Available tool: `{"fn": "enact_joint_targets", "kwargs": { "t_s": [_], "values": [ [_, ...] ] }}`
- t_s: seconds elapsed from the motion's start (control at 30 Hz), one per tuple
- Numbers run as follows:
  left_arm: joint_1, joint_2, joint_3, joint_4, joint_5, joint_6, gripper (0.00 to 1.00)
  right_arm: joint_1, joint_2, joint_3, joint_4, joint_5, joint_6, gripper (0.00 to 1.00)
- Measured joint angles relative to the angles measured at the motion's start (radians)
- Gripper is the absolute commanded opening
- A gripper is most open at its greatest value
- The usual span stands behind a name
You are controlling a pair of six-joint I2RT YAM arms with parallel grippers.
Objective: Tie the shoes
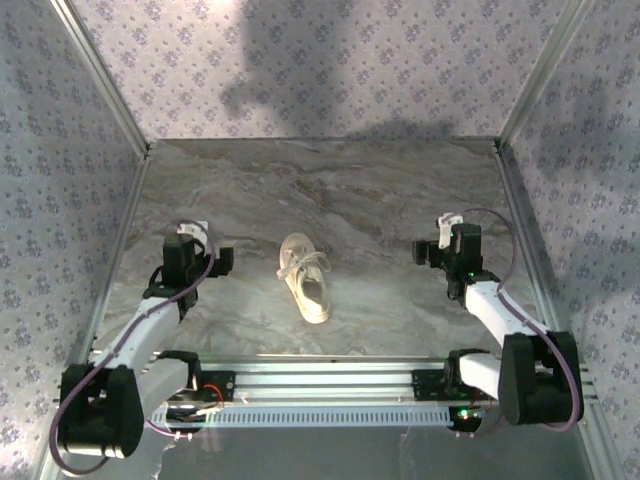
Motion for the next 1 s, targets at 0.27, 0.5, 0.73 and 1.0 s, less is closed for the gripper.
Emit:
{"fn": "enact_joint_targets", "kwargs": {
  "t_s": [0.27, 0.5, 0.73, 1.0],
  "values": [
    [0.054, 0.201, -0.089, 0.357, 0.045, 0.032, 0.99, -0.075, 0.105, -0.084, 0.284, -0.039, 0.008, 0.99],
    [0.074, 0.326, -0.089, 0.587, 0.116, 0.067, 0.99, -0.069, 0.178, -0.092, 0.482, -0.072, 0.012, 0.99],
    [0.109, 0.468, -0.085, 0.717, 0.167, 0.067, 0.99, -0.069, 0.344, -0.084, 0.578, -0.072, 0.013, 0.99],
    [0.141, 0.507, -0.023, 0.71, 0.191, 0.046, 0.99, -0.072, 0.348, -0.066, 0.581, -0.071, 0.019, 0.99]
  ]
}}
